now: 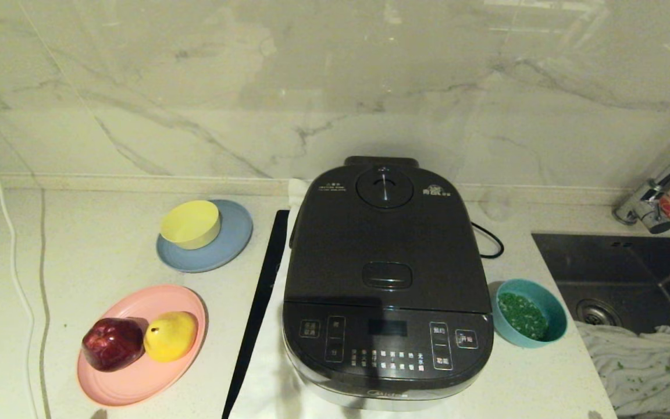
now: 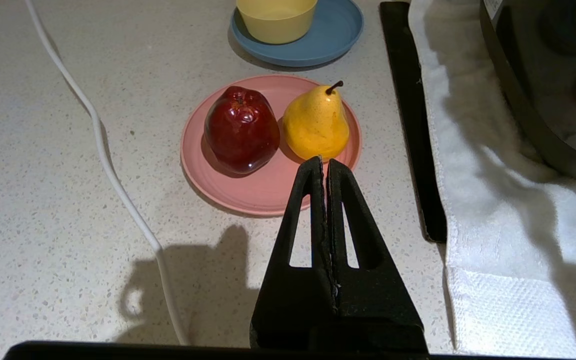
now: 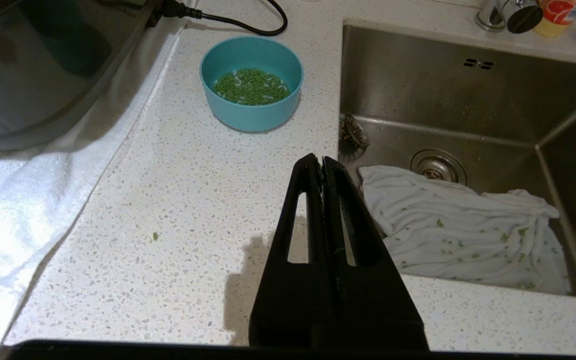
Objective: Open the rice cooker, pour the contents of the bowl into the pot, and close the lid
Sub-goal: Open the rice cooker
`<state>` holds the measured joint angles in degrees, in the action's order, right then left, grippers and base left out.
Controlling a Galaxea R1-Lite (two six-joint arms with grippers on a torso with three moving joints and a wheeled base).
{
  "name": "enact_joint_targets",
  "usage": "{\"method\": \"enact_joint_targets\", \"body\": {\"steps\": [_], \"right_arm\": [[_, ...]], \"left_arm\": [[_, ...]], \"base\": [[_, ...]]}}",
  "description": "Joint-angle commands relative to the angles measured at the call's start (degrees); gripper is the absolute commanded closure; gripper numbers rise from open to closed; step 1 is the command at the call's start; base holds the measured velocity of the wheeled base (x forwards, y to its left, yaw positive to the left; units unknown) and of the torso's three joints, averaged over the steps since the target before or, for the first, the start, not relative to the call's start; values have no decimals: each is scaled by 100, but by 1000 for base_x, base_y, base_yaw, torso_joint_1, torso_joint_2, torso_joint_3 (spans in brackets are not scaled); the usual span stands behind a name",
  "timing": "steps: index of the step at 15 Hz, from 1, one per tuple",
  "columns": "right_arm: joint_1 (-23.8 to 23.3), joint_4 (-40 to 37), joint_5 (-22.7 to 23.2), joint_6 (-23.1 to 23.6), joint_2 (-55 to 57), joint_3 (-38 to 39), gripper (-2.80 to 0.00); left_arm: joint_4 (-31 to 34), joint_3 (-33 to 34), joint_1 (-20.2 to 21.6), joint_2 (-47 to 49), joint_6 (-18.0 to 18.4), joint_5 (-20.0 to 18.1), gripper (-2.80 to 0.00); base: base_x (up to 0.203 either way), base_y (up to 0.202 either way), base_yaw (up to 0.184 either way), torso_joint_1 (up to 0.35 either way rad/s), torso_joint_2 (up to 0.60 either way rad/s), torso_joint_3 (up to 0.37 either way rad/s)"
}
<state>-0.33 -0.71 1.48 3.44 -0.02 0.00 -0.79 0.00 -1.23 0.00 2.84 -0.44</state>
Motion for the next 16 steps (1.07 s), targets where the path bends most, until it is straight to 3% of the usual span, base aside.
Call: {"method": "enact_joint_targets", "body": {"steps": [1, 16], "right_arm": [[-2, 7, 2, -155, 2, 9, 0], [-2, 9, 2, -177, 2, 9, 0]], "left_arm": [[0, 44, 0, -9, 6, 0, 0], [9, 53, 0, -9, -20, 26, 0]], "base": [[0, 0, 0, 0, 0, 0], [0, 0, 0, 0, 0, 0]]}}
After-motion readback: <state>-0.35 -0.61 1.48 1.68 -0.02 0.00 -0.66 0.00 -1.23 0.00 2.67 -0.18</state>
